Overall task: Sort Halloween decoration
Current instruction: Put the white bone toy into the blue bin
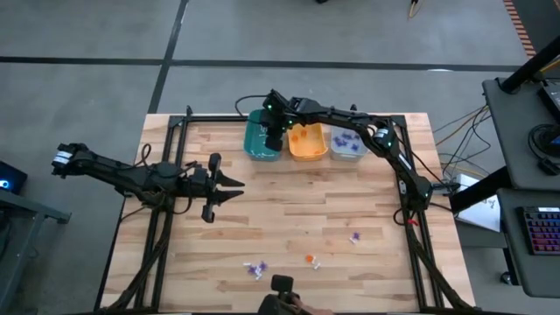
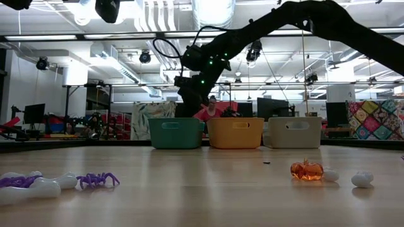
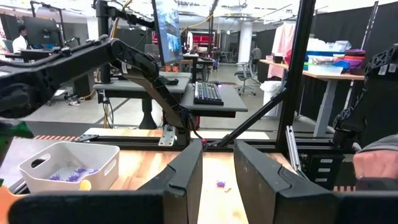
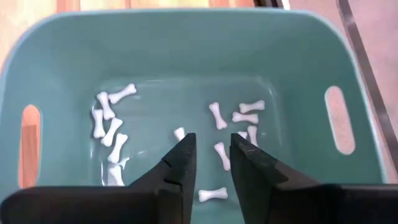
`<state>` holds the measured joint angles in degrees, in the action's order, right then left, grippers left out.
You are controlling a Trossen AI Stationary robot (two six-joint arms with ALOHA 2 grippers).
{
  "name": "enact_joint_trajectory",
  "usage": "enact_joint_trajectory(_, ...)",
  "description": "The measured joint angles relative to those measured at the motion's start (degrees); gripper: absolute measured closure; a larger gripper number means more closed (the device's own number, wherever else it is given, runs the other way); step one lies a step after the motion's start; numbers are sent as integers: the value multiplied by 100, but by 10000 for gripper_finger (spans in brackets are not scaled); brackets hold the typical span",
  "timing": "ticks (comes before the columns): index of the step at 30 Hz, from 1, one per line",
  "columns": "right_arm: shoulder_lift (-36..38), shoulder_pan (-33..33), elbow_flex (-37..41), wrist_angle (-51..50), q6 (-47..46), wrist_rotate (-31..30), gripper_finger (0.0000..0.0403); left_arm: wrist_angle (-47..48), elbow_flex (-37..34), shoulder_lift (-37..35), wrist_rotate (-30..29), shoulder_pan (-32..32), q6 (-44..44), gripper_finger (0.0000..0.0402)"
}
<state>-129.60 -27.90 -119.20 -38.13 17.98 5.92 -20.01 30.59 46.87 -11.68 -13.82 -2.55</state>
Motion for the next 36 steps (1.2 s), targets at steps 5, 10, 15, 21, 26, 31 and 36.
enact_joint_trajectory(5,26,0,-130,-147,-2,7,295,10,0,2,0,0,-10,326)
enact_joint_trajectory(10,287,58,-190,-656,-86,11,290,473,3,2,0,0,-150,326)
enact_joint_trajectory(15,649,206,-186,-1691,-133,36,299,1375,3,2,0,0,-632,326)
enact_joint_trajectory(21,1038,435,-153,-3138,-243,58,317,1990,2,49,13,0,-1657,326)
enact_joint_trajectory(26,1270,708,-71,-4330,-453,82,329,2225,2,289,20,-4,-1961,326)
enact_joint_trajectory(31,1674,1044,363,-4599,-448,613,335,2295,2,642,18,-29,-2121,326)
enact_joint_trajectory(36,2393,1441,1346,-4099,-549,835,333,2268,134,1139,16,-291,-2224,326)
